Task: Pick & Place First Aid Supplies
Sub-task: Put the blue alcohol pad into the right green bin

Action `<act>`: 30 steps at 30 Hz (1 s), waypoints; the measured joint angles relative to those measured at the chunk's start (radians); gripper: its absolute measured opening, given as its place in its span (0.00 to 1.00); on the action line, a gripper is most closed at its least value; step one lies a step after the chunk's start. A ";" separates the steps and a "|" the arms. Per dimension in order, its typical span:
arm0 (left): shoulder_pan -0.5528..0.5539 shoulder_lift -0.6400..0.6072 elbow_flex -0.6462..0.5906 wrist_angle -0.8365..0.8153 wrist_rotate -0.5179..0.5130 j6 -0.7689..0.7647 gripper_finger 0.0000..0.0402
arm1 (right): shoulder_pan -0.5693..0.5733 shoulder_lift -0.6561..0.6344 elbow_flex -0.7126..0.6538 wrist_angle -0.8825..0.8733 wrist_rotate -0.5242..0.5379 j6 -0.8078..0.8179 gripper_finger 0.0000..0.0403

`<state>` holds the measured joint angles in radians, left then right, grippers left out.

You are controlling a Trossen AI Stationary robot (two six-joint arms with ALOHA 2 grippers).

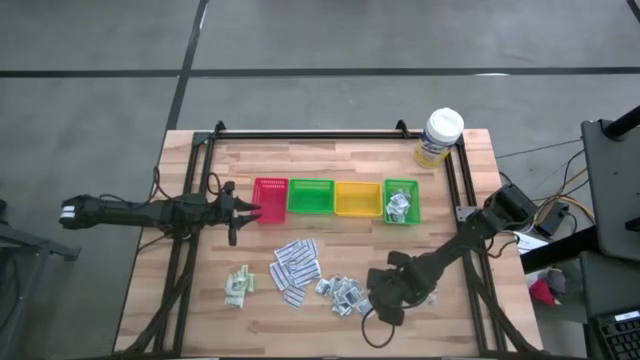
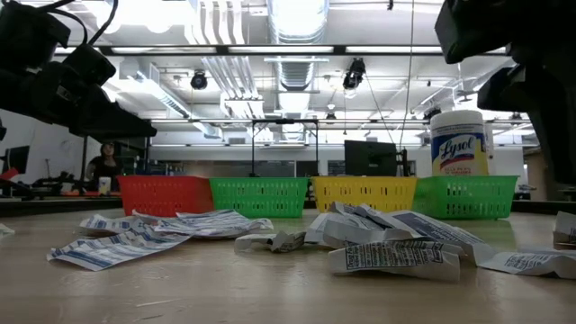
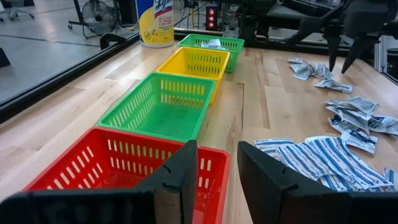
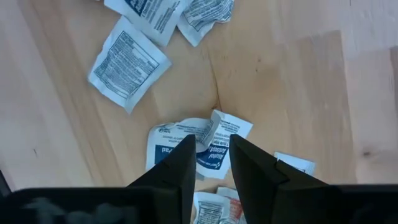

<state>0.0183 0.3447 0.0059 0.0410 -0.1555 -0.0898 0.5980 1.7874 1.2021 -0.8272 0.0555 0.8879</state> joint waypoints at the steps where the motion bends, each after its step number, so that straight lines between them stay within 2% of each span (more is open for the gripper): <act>1: 0.000 0.000 0.000 0.000 0.000 0.000 0.28 | -0.002 0.000 -0.001 0.000 0.000 0.010 0.23; 19: 0.000 0.000 0.000 0.002 0.000 0.000 0.28 | -0.003 0.002 -0.051 0.061 0.024 0.067 0.30; 30: 0.000 0.000 0.000 0.002 0.000 0.000 0.28 | -0.003 0.002 -0.087 0.114 0.024 0.093 0.29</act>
<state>0.0185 0.3447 0.0059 0.0429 -0.1555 -0.0895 0.5952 1.7889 1.1150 -0.7128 0.0795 0.9806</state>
